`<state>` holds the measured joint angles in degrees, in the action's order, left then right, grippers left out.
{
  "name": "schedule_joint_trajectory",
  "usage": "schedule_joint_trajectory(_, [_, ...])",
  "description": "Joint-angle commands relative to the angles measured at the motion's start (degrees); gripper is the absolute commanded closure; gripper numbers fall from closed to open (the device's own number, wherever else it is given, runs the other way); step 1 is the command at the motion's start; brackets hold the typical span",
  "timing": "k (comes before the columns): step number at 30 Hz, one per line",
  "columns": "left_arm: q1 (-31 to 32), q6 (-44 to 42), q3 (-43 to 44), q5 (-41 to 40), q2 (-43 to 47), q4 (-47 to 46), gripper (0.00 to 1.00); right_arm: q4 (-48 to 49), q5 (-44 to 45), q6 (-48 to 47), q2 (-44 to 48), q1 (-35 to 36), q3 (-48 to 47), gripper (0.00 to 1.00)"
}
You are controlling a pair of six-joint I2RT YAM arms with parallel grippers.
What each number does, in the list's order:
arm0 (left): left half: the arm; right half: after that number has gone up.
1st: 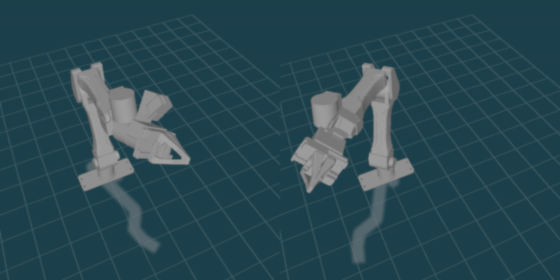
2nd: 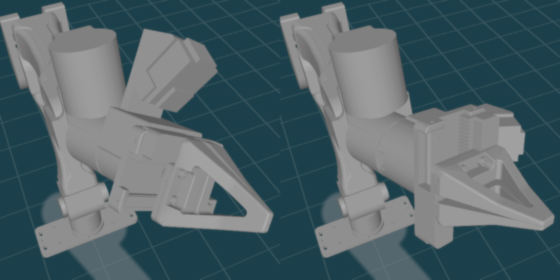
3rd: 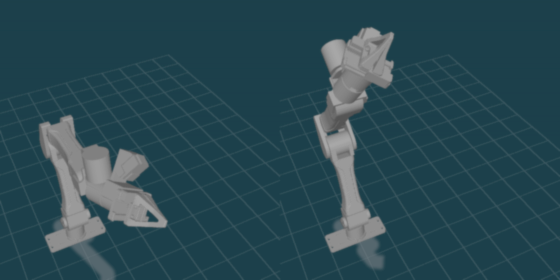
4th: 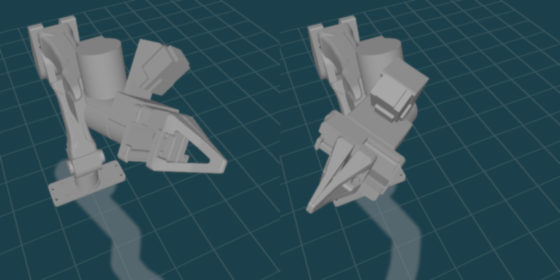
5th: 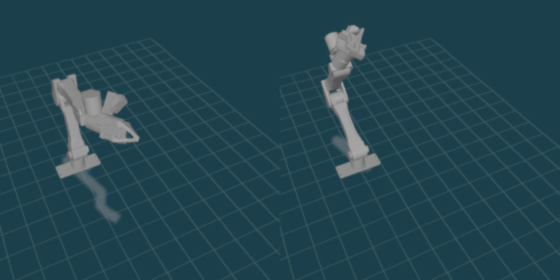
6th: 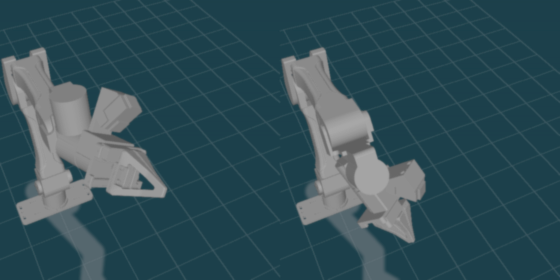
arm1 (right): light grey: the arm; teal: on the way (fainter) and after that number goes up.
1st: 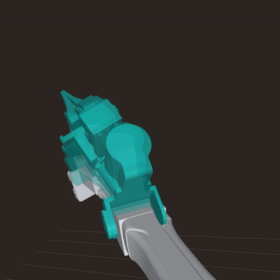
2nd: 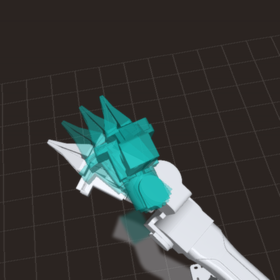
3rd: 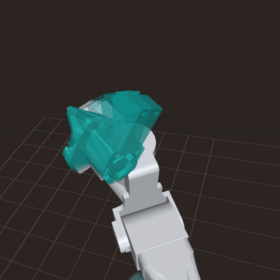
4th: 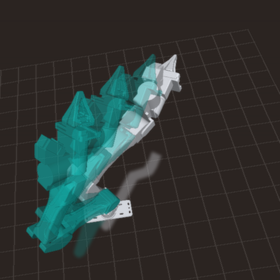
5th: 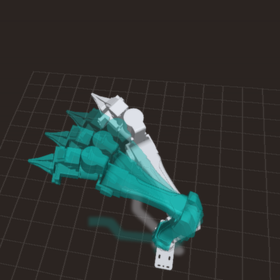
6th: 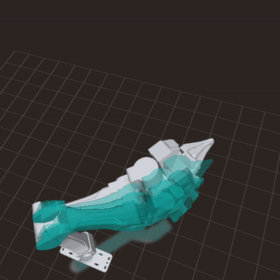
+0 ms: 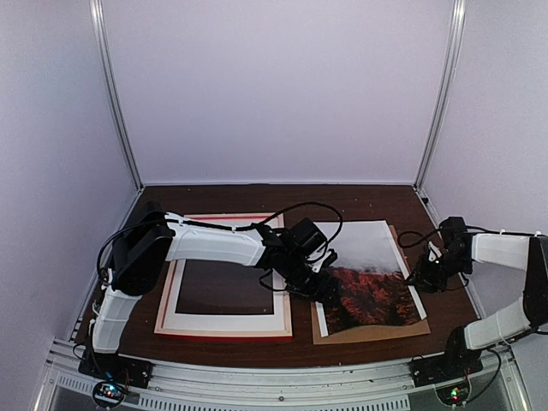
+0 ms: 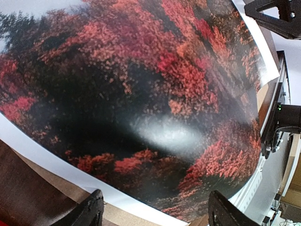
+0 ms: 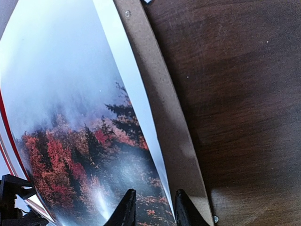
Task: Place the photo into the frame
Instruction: Pick up the photo from the backboard, then turn over the photo.
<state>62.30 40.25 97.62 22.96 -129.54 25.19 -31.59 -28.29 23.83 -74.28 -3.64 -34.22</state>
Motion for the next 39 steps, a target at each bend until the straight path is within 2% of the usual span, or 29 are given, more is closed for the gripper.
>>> schedule_joint_trajectory(1, [0.5, 0.6, -2.1, -1.6, -1.2, 0.1, 0.23, 0.2, -0.3, 0.4, 0.2, 0.0, 1.1, 0.72])
schedule_joint_trajectory(9, [0.5, 0.7, -2.1, -1.8, -1.0, -0.1, 0.23, 0.8, -2.8, -0.5, -0.2, -0.1, 1.4, 0.78])
schedule_joint_trajectory(18, [0.4, 0.4, -2.5, -3.0, 0.7, 0.5, 0.23, 0.4, -3.1, -1.0, 0.4, 0.0, 0.8, 0.99])
schedule_joint_trajectory(23, [0.1, -0.3, -2.6, -3.9, 2.5, 1.0, 0.22, -1.5, -2.6, -1.4, 2.8, 0.0, -1.1, 1.0])
schedule_joint_trajectory(28, [-1.2, -1.5, -4.9, -7.2, 7.3, 1.1, 0.14, -4.5, -2.9, -0.9, 6.1, 0.0, -4.7, 1.0])
schedule_joint_trajectory(33, [-3.3, -1.8, -8.1, -8.7, 12.9, 0.5, 0.07, -5.7, -7.2, 2.5, 9.4, 0.0, -8.3, 1.0])
schedule_joint_trajectory(39, [-5.2, -2.3, -9.5, -8.7, 18.4, 0.2, 0.06, -9.1, -9.3, 3.9, 11.7, 0.7, -14.1, 1.0])
